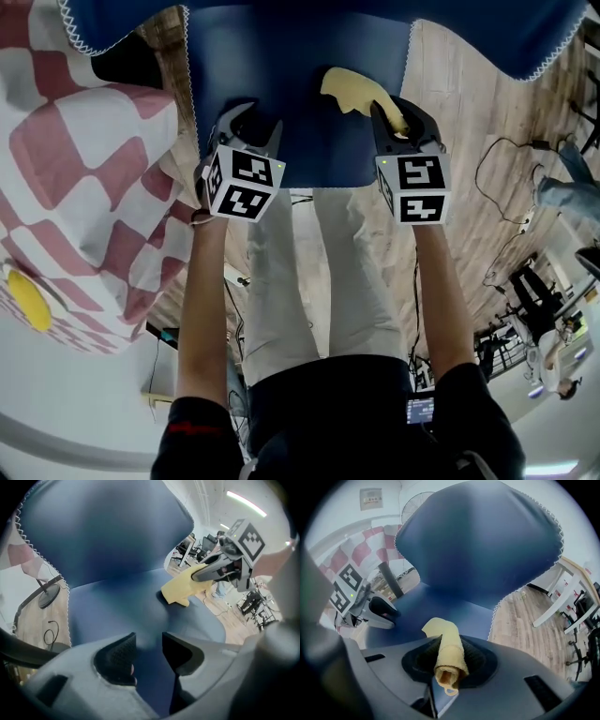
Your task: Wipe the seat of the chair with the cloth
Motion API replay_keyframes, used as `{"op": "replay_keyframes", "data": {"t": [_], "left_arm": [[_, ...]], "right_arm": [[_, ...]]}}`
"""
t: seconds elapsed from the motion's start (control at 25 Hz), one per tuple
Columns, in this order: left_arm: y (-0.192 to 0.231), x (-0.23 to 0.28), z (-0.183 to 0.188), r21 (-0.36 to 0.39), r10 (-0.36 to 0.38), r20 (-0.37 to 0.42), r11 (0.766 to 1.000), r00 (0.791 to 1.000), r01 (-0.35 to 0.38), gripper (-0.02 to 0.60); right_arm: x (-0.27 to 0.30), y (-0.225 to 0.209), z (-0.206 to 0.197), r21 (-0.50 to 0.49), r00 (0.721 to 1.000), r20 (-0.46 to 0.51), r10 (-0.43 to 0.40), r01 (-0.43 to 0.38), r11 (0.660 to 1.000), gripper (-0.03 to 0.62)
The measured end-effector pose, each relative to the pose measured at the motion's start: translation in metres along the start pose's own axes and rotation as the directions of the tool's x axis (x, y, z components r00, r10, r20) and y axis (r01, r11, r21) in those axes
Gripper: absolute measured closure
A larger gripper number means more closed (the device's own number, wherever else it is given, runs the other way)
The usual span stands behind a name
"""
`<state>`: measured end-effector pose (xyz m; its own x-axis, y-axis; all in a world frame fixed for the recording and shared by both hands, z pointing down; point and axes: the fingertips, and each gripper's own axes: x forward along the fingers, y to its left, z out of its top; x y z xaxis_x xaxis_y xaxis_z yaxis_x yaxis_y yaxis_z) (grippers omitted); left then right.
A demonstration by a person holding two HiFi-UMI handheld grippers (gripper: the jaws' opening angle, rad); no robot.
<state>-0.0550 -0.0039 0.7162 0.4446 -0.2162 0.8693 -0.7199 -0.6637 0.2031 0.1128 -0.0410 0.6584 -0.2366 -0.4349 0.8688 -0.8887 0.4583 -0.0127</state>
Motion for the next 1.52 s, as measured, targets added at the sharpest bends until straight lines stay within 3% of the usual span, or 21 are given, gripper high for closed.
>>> {"op": "replay_keyframes", "data": {"t": [0.2, 0.6, 0.92, 1.16, 1.52], "left_arm": [[0.007, 0.003, -0.005, -0.008, 0.009, -0.027, 1.000, 1.000, -0.009, 0.410], [0.011, 0.014, -0.013, 0.036, 0.042, -0.081, 0.999, 0.996, -0.039, 0.410], [0.010, 0.015, -0.012, 0.027, 0.056, -0.086, 0.998, 0.995, -0.054, 0.410], [0.013, 0.014, -0.016, 0.016, 0.038, -0.095, 0.999, 0.995, -0.037, 0.410], [0.012, 0.016, -0.015, 0.007, 0.045, -0.086, 0.999, 0.995, -0.045, 0.410]], "right_arm": [[0.008, -0.015, 0.010, -0.054, 0.999, 0.003, -0.037, 0.037, 0.998, 0.516], [0.018, -0.059, 0.031, -0.038, 0.991, 0.057, -0.125, 0.127, 0.991, 0.516], [0.028, -0.089, 0.043, -0.056, 0.974, 0.075, -0.212, 0.216, 0.975, 0.516], [0.041, -0.103, 0.046, 0.059, 0.965, 0.065, -0.253, 0.249, 0.967, 0.516], [0.063, -0.110, 0.044, 0.128, 0.958, 0.040, -0.283, 0.276, 0.953, 0.519]]}}
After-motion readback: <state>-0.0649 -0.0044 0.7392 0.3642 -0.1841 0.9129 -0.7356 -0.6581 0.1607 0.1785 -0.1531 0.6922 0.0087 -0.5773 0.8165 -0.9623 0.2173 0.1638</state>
